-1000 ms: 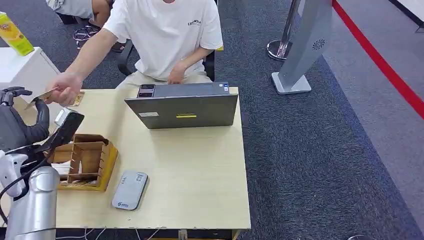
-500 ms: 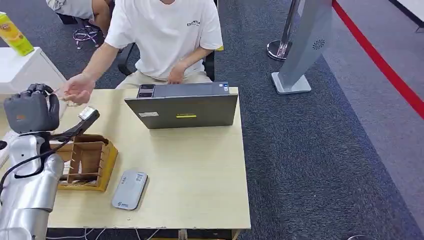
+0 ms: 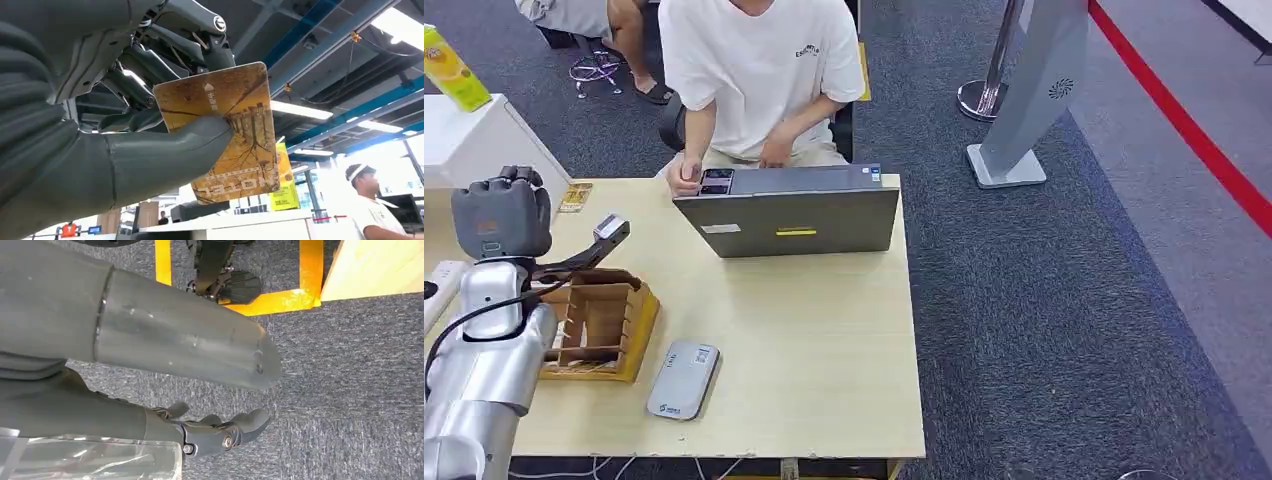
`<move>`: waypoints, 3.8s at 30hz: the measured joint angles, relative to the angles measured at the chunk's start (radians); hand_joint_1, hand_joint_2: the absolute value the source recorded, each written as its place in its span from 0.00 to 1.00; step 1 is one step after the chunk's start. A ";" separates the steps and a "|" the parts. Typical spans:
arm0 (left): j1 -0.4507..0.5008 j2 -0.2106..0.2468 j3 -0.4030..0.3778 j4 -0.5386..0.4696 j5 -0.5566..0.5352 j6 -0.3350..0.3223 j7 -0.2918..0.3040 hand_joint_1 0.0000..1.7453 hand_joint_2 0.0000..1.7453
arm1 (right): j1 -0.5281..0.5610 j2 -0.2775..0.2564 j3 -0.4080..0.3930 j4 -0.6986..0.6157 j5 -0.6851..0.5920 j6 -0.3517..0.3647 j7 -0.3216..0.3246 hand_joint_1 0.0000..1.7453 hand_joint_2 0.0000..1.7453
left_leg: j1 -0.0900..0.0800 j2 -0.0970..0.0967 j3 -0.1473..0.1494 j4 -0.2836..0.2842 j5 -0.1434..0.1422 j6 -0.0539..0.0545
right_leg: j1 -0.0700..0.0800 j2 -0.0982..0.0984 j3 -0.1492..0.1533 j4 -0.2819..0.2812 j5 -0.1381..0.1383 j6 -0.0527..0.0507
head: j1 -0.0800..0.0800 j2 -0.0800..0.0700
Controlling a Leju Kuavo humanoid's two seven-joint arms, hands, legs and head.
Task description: Pass the card to the sensor for recognition and then transmit it.
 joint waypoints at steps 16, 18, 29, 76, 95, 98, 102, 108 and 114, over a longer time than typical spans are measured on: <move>0.054 -0.064 -0.004 -0.050 0.058 -0.077 -0.105 1.00 1.00 | 0.010 0.000 -0.002 0.001 -0.060 -0.003 -0.018 0.00 0.00 | 0.000 0.000 0.000 0.000 0.000 0.000 | 0.000 0.000 0.000 0.000 0.000 0.000 | 0.000 0.000; 0.115 -0.089 -0.032 -0.153 0.058 -0.204 -0.087 1.00 1.00 | 0.020 0.000 -0.010 0.001 -0.085 -0.003 -0.034 0.00 0.00 | 0.000 0.000 0.000 0.000 0.000 0.000 | 0.000 0.000 0.000 0.000 0.000 0.000 | 0.000 0.000; 0.475 -0.080 -0.409 -0.703 0.023 -0.474 0.045 1.00 1.00 | 0.056 0.000 -0.092 -0.001 -0.179 -0.015 -0.056 0.00 0.00 | -0.001 0.001 -0.002 0.000 -0.003 0.001 | -0.001 0.000 -0.002 -0.001 -0.002 0.002 | 0.000 0.000; 0.669 0.116 -0.392 -0.761 0.156 -0.758 0.149 1.00 1.00 | 0.058 -0.008 -0.129 -0.002 -0.178 -0.002 -0.014 0.00 0.00 | 0.002 0.000 -0.002 0.000 -0.001 -0.001 | 0.001 -0.001 -0.001 0.000 -0.001 0.000 | 0.000 0.000; 0.503 -0.039 -0.322 -0.692 -0.001 -0.114 0.034 1.00 1.00 | 0.051 -0.013 -0.091 -0.002 -0.076 -0.012 -0.009 0.00 0.00 | 0.002 -0.002 -0.002 0.001 0.001 -0.002 | 0.001 -0.002 -0.001 0.000 0.001 -0.001 | 0.001 0.000; 0.373 0.020 -0.320 -0.659 -0.001 -0.093 0.128 1.00 1.00 | 0.035 -0.012 -0.063 -0.002 -0.043 -0.012 0.013 0.00 0.00 | 0.004 -0.003 -0.003 0.001 0.003 -0.005 | 0.003 -0.003 -0.003 0.000 0.002 -0.004 | 0.000 0.000; 0.141 0.064 -0.319 -0.434 -0.002 -0.050 0.114 1.00 1.00 | 0.005 -0.012 -0.025 0.000 -0.023 -0.011 0.040 0.00 0.00 | 0.005 -0.003 -0.003 0.000 0.008 -0.008 | 0.004 -0.004 -0.004 0.002 0.006 -0.007 | -0.002 0.000; -0.002 0.072 -0.319 -0.237 -0.002 -0.068 0.125 1.00 1.00 | 0.001 -0.012 0.000 0.000 -0.018 -0.010 0.048 0.00 0.00 | 0.006 -0.002 -0.004 0.000 0.008 -0.008 | 0.004 -0.002 -0.006 0.002 0.007 -0.008 | 0.000 0.000; -0.125 0.062 -0.314 -0.041 -0.002 -0.066 0.107 1.00 1.00 | 0.000 -0.012 0.012 0.001 -0.018 -0.010 0.056 0.00 0.00 | 0.006 -0.001 -0.005 0.000 0.008 -0.009 | 0.005 -0.001 -0.006 0.003 0.007 -0.008 | -0.001 0.000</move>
